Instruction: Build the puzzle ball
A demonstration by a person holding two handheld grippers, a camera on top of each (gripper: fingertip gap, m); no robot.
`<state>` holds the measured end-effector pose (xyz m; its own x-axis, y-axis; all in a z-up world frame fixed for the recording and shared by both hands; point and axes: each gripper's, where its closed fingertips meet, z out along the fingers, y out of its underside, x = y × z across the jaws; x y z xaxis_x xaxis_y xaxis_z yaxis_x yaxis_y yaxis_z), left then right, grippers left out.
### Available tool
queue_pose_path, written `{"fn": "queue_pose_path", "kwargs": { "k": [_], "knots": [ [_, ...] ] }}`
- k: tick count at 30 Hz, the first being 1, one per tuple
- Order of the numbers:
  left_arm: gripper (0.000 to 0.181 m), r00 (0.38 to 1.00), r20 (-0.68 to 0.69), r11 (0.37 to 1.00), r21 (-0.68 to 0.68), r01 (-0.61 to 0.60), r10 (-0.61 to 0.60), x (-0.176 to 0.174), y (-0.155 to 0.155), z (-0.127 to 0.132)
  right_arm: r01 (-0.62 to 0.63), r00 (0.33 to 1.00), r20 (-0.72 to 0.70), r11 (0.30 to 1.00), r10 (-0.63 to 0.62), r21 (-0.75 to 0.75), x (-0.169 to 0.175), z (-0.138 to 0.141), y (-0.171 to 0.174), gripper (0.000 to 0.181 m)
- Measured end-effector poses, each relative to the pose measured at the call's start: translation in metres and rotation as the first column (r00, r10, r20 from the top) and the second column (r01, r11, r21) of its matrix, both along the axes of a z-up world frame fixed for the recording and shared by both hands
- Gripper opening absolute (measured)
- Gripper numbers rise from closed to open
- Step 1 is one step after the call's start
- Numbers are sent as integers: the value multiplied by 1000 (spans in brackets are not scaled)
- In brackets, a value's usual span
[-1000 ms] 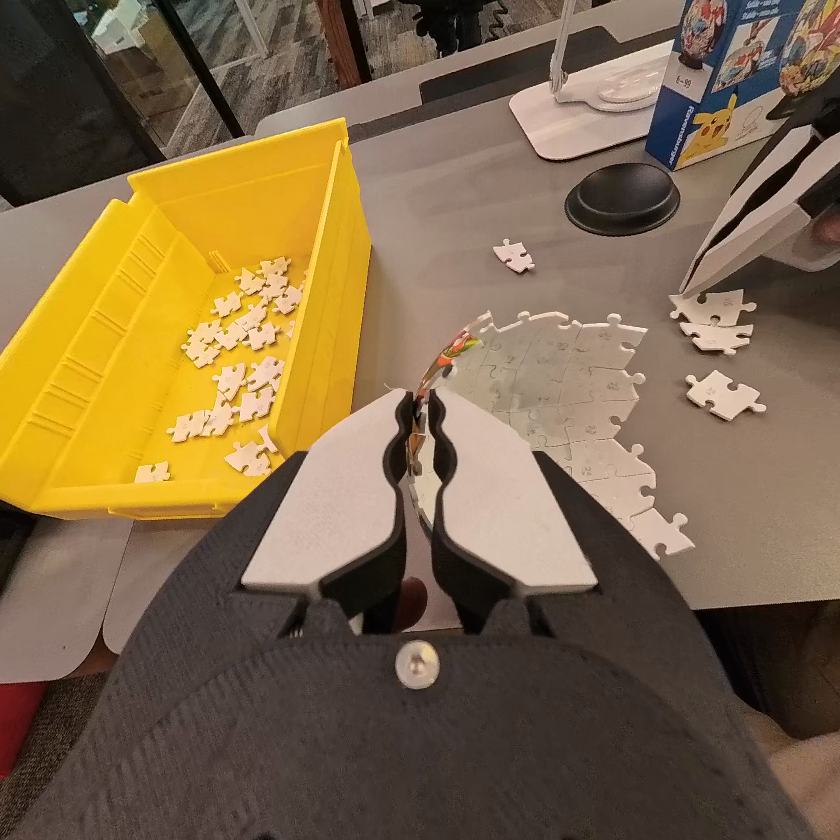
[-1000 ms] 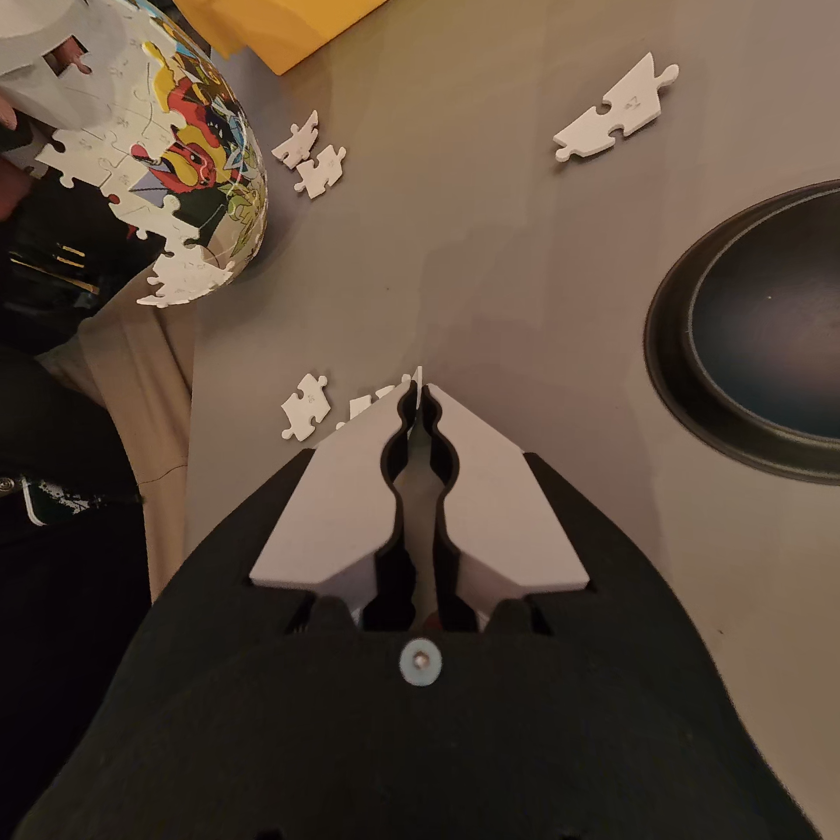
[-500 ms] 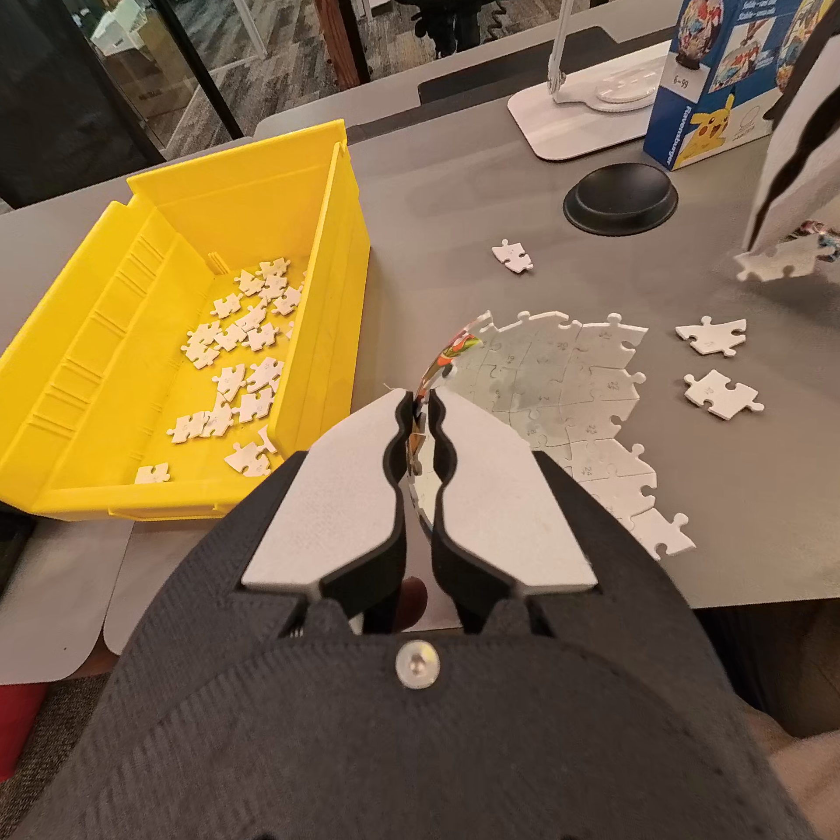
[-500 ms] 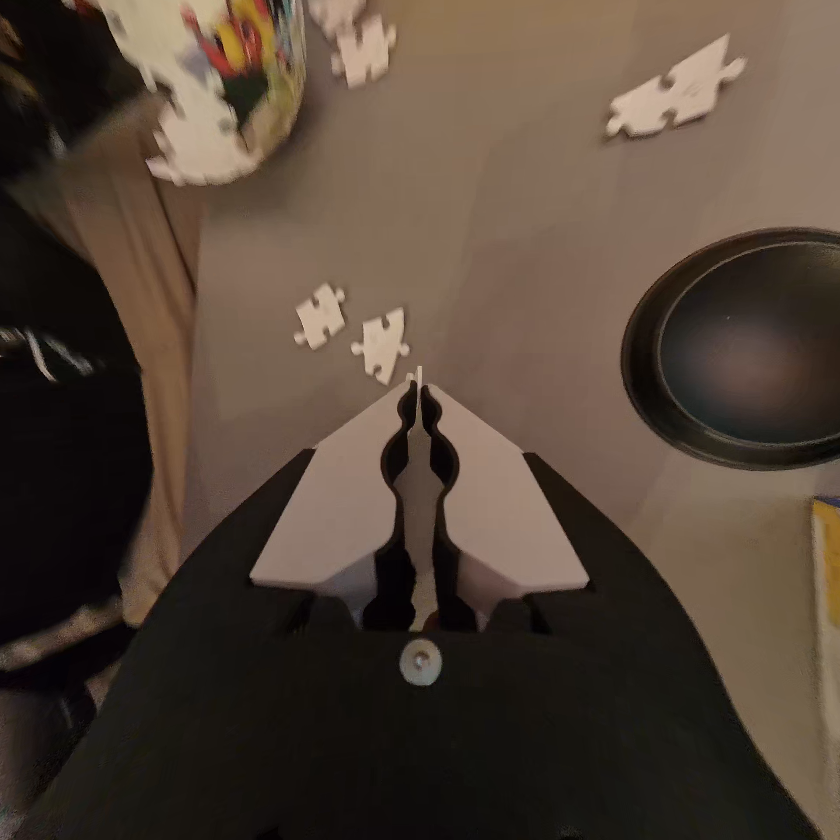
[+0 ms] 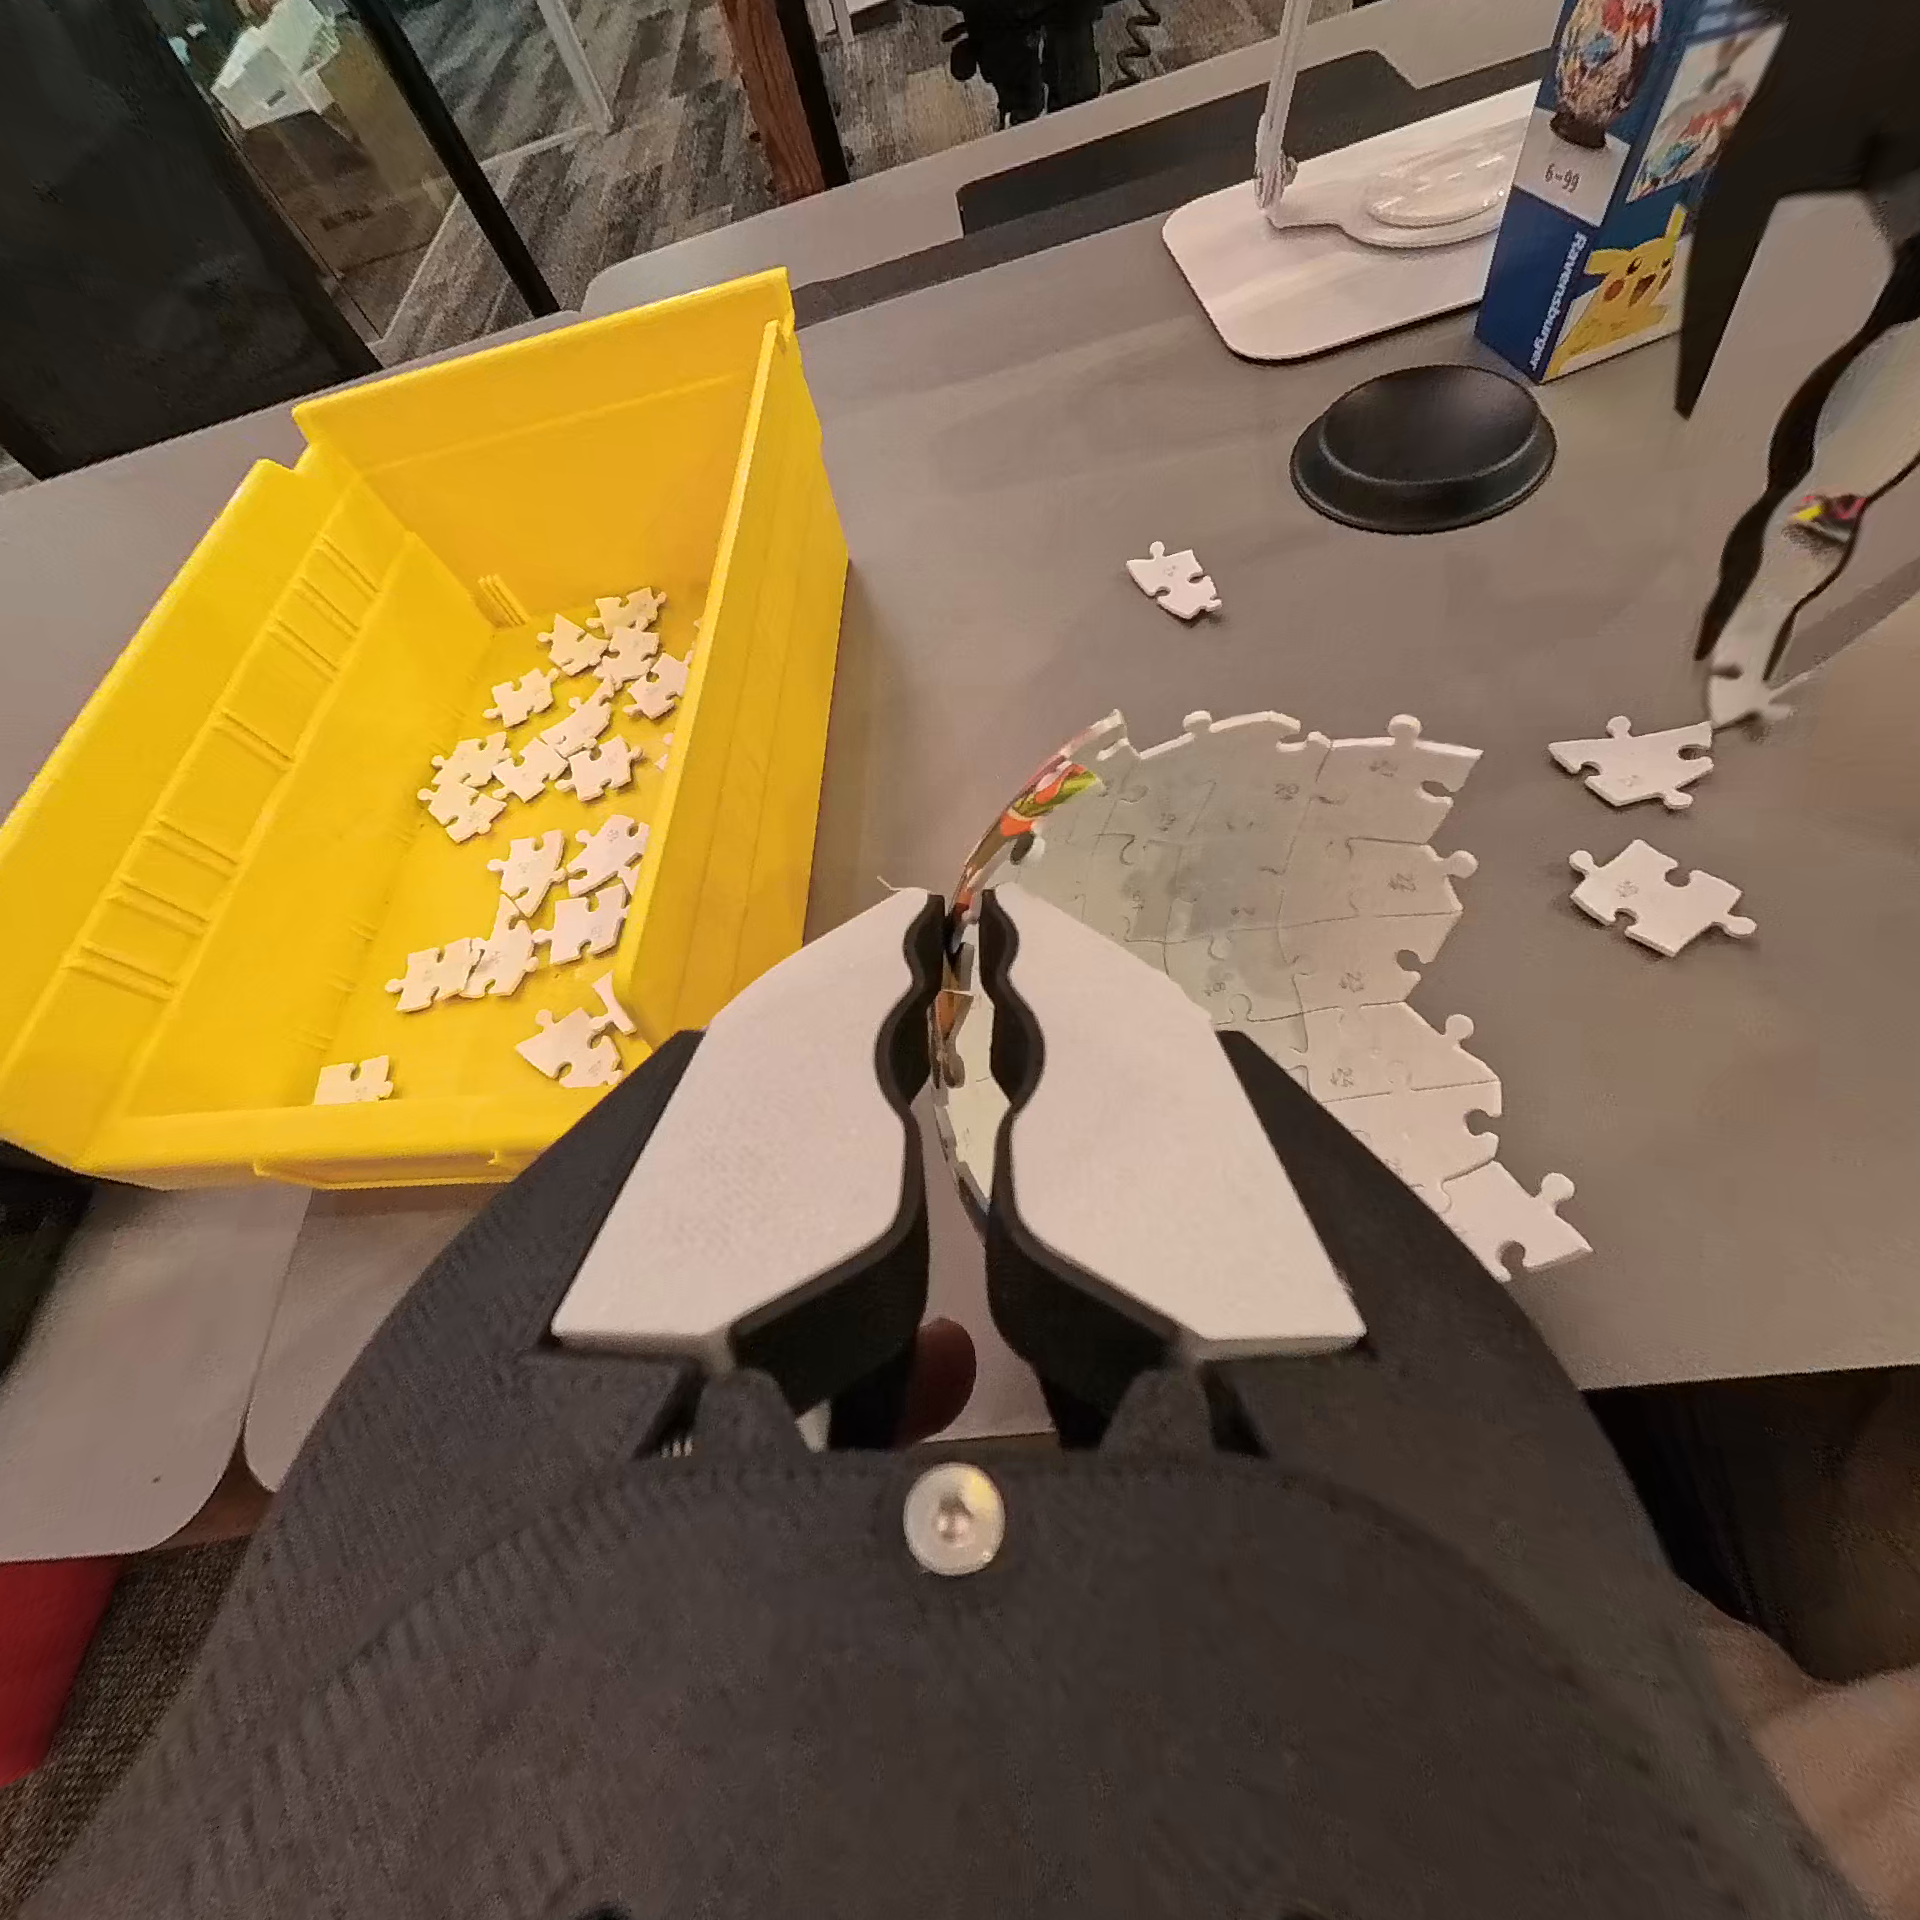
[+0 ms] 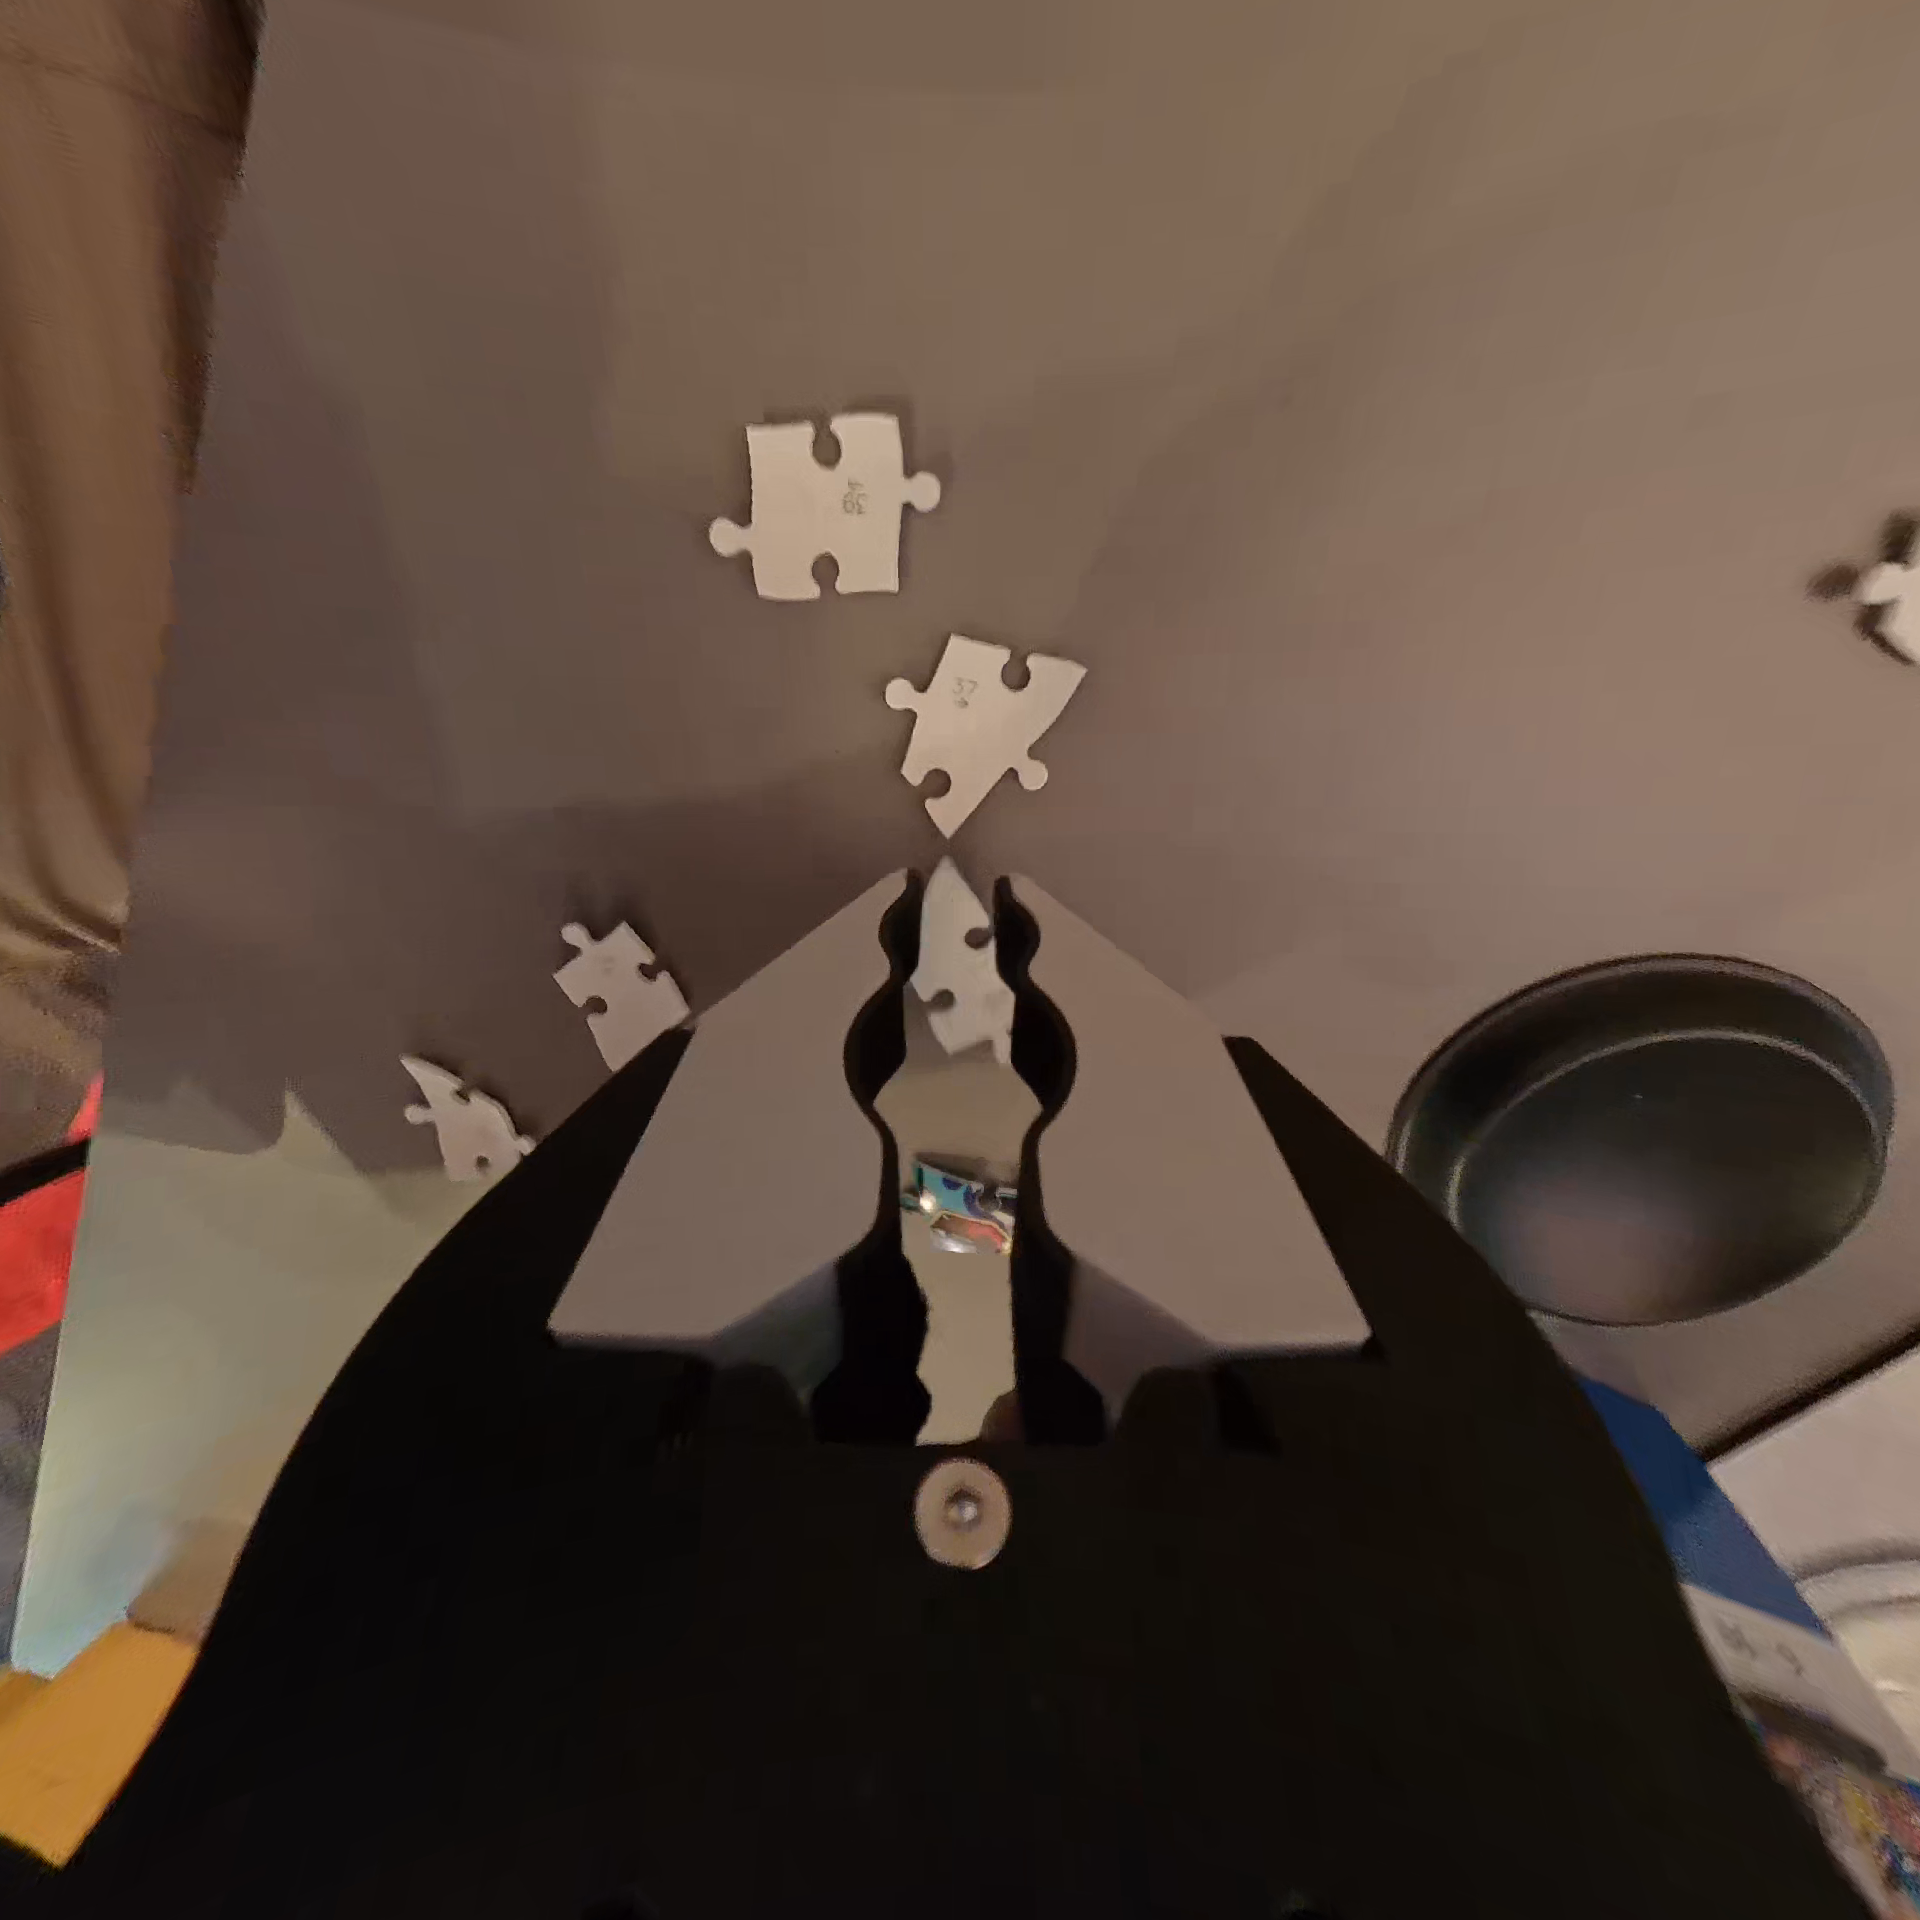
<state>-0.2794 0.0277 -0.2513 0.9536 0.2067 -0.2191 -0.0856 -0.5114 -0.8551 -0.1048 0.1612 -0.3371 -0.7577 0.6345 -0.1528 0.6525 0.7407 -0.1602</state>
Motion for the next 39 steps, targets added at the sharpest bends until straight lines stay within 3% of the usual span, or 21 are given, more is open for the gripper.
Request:
{"fn": "queue_pose_path", "kwargs": {
  "k": [3,5,9,10,14,20,24,27,39],
  "knots": [
    [6,1000,5,1000,5,-3,3,-1,-1,1,171,982,-80,985,-171,-7,-4,12,9,24],
    [6,1000,8,1000,6,-2,1,-2,-1,1,356,926,-121,934,-357,-29,0,15,23,24],
    [6,1000,13,1000,6,6,-6,0,1,0,520,831,-145,842,-537,-139,18,6,17,56],
    [6,1000,14,1000,6,8,-8,1,1,0,518,829,-168,846,-533,-130,21,1,16,64],
    [6,1000,4,1000,4,15,-15,4,3,1,518,825,-229,853,-517,-60,19,-14,20,60],
    [6,1000,-4,1000,-2,15,-15,5,4,1,562,782,-265,822,-564,-91,9,-15,15,19],
    [6,1000,-3,1000,-2,16,-16,5,5,0,577,759,-276,806,-589,-132,8,-14,14,18],
    [6,1000,-3,1000,-1,17,-17,5,5,0,578,746,-284,798,-602,-172,4,-8,14,2],
    [6,1000,-4,1000,0,12,-12,3,3,0,540,782,-242,819,-574,-195,-6,-3,13,0]
  ]
}}
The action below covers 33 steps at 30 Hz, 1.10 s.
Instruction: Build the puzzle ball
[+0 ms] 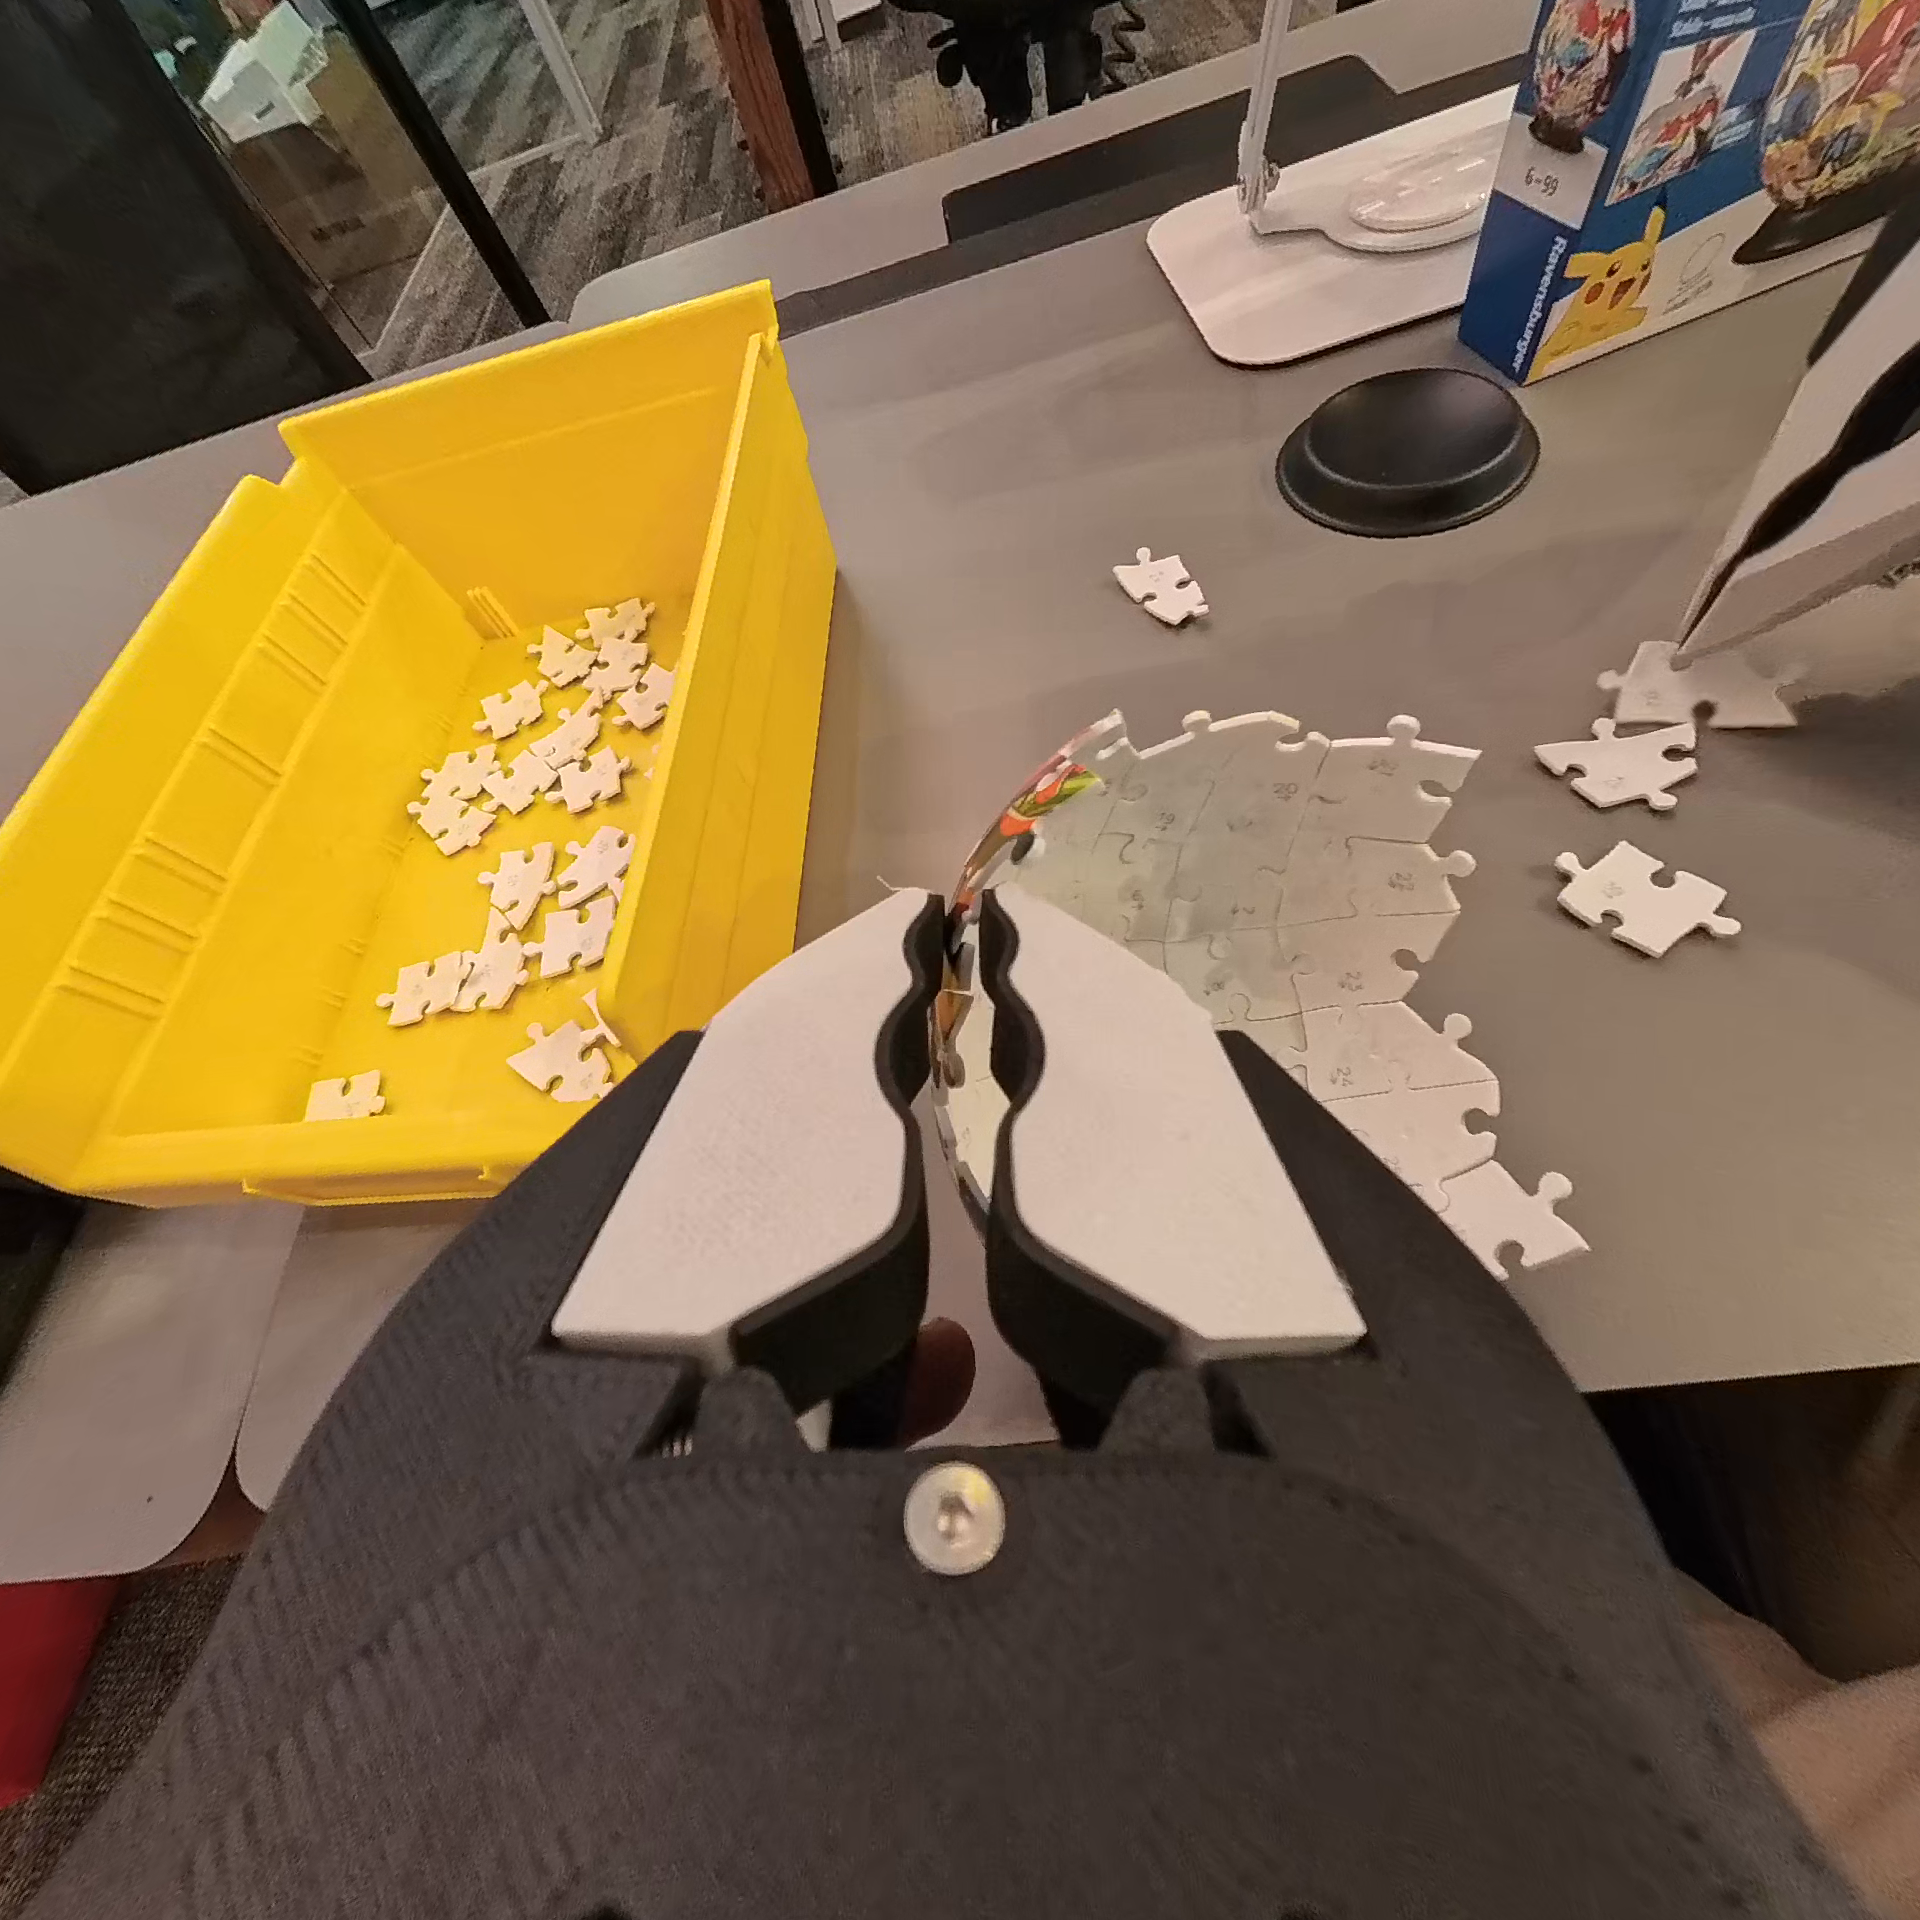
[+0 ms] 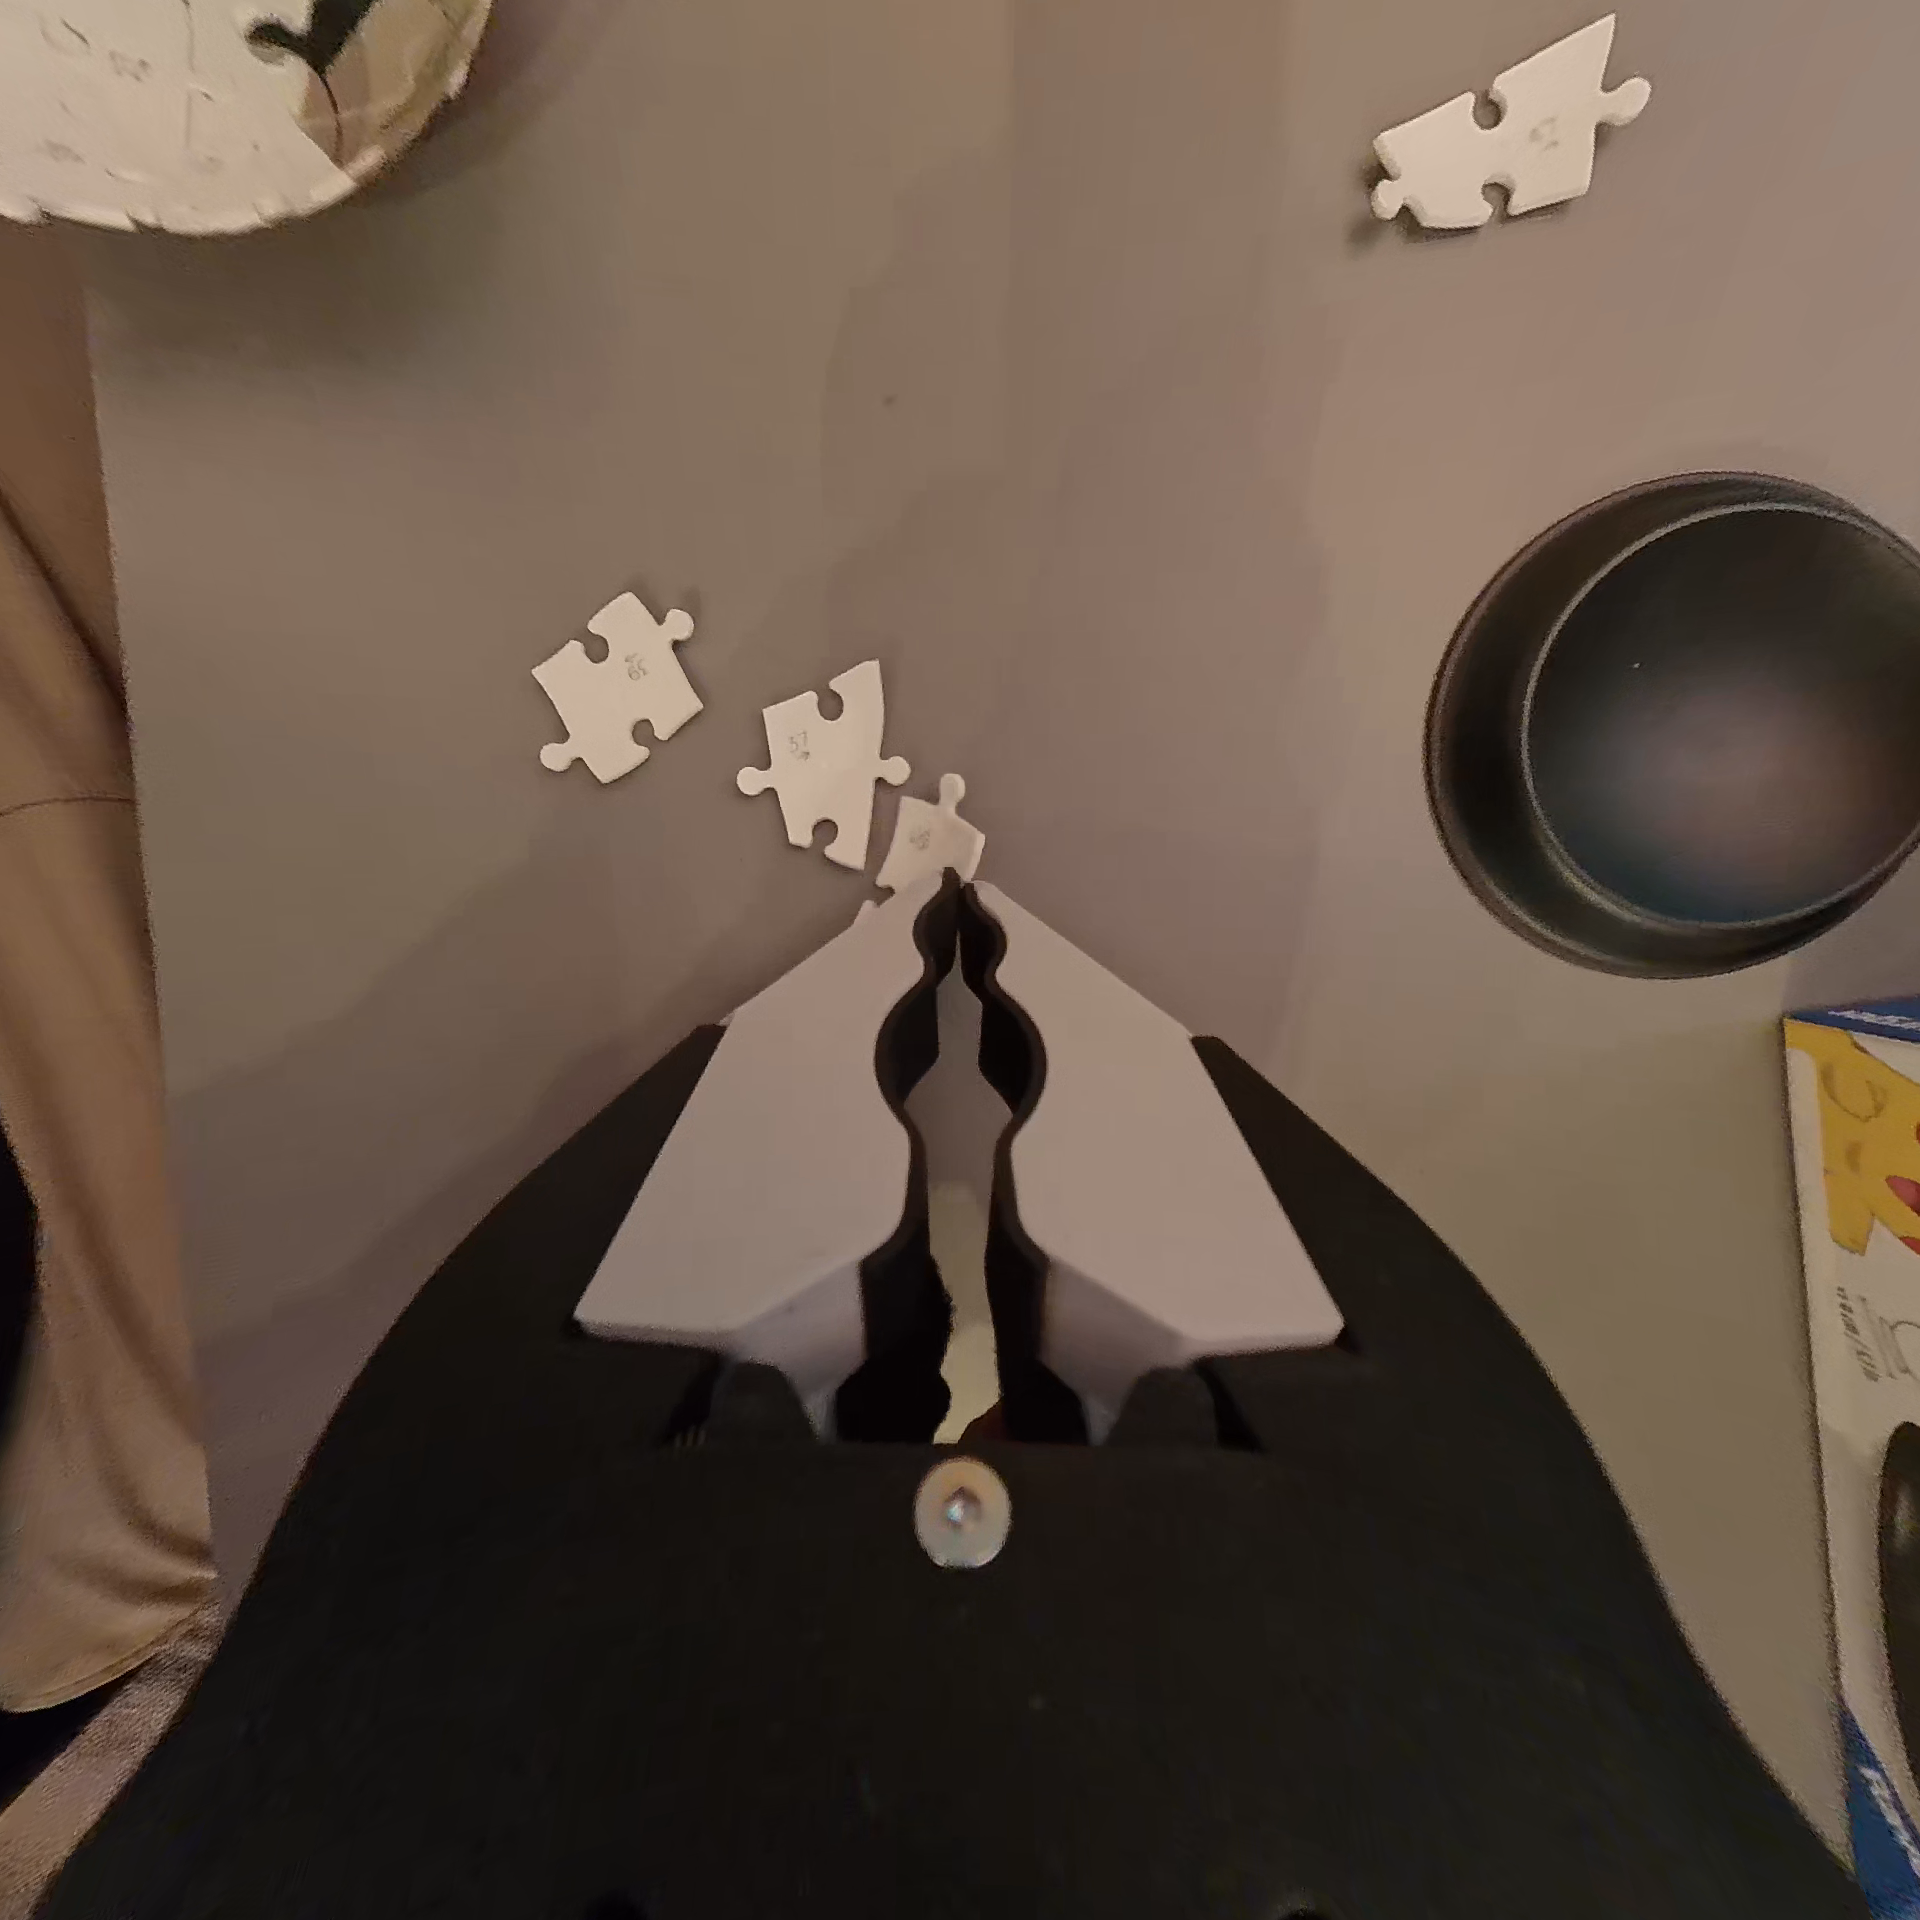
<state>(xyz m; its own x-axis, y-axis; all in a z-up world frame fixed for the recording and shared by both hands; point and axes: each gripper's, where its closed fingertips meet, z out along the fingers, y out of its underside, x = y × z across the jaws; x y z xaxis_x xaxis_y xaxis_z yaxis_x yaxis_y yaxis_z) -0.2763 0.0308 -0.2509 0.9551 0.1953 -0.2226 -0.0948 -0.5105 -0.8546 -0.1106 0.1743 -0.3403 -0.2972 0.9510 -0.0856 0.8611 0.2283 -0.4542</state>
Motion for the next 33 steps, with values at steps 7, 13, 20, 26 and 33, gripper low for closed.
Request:
{"fn": "queue_pose_path", "kwargs": {
  "k": [7,13,20,26,33],
  "knots": [
    [6,1000,0,1000,-1,-1,1,0,0,0,-10,999,-38,998,7,-61,-7,13,1,0],
    [6,1000,-4,1000,-2,-1,1,0,0,0,-5,1000,-13,996,4,-84,-12,17,5,0],
    [6,1000,1,1000,-2,1,-1,0,0,-1,93,994,59,995,-91,-37,0,-5,8,36],
    [6,1000,-2,1000,0,-1,1,0,-1,0,150,989,10,986,-150,-70,-6,-10,5,10],
    [6,1000,-4,1000,0,1,-1,0,0,1,152,988,-22,983,-155,-99,-6,-7,6,2]
  ]
}}
